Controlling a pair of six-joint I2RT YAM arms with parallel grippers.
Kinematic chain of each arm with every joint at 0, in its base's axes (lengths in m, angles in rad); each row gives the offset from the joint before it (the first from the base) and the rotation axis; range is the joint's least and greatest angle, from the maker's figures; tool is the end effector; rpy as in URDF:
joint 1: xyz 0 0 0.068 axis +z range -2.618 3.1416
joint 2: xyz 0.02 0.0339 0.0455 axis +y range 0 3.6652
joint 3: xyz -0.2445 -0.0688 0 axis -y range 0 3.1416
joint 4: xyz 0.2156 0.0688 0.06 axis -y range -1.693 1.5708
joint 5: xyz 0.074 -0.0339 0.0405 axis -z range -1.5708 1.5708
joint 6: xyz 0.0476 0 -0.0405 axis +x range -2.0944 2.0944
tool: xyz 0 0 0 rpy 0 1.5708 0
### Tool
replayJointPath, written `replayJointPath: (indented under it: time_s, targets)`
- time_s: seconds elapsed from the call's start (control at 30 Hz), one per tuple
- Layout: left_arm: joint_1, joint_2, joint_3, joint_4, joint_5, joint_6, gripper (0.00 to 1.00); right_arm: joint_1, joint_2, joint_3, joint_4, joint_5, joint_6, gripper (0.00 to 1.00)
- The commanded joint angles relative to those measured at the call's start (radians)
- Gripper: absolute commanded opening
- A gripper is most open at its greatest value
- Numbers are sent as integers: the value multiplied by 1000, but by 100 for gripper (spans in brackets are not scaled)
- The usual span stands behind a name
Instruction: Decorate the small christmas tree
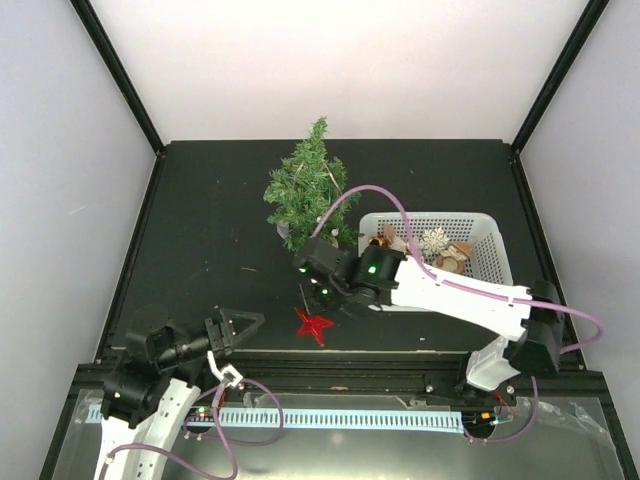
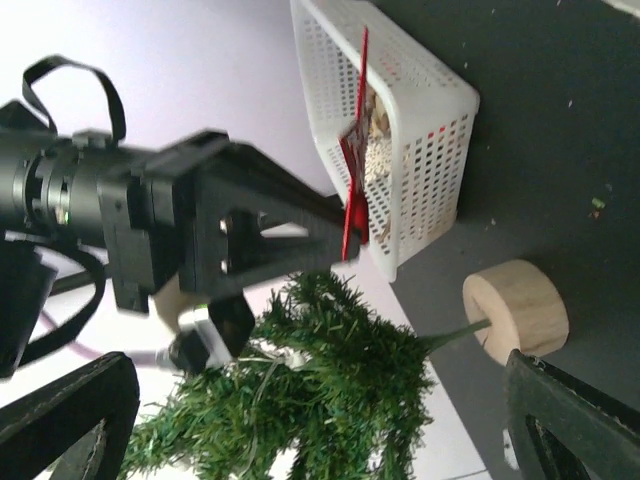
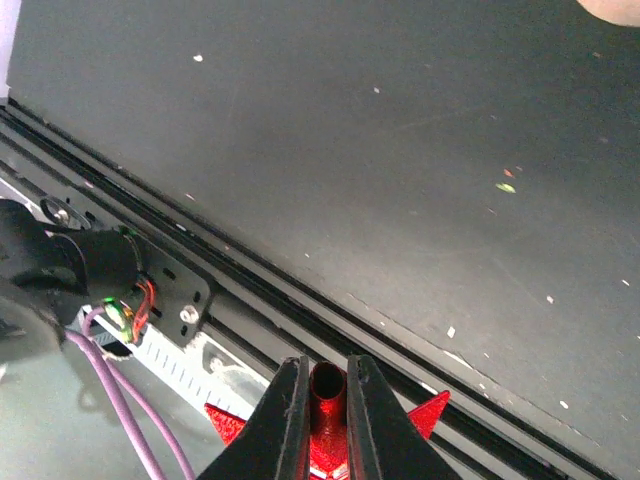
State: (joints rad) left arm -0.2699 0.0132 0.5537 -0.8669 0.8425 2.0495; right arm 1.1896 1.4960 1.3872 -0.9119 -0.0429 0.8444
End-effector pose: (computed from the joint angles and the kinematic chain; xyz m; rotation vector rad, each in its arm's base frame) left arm 0.0191 -0.0421 0.2452 1.8018 0.1811 0.4744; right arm 0.1045 0.2663 0.2899 -0.4982 2.7587 0.7045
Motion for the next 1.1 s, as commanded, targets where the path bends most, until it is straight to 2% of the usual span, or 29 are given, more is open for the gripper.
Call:
replayJointPath:
  time_s: [0.0,0.3,0.5,0.7,0.8,0.9,1.07]
  targets:
    - [-3,-19,-11,-99,94,337,99,19,68,87,64,30,28,4]
    - [-5,-70,-108,-242,106,535,98,55,236,243,57,-7,19,4]
    - [-5,-69,-156,-132,98,503,90,65,289,270,82,-43,16,4]
    - [-5,-68,-163,-129,96,511,79,67,323,294,86,-73,3,4]
    - [-5,-69,-171,-121,101,517,67,71,339,309,82,-78,-5,4]
    - [-5,-70,-179,-107,105,517,44,76,353,326,78,-81,-11,4]
    - [-5,-77,-208,-37,113,488,20,82,367,344,71,-83,-20,4]
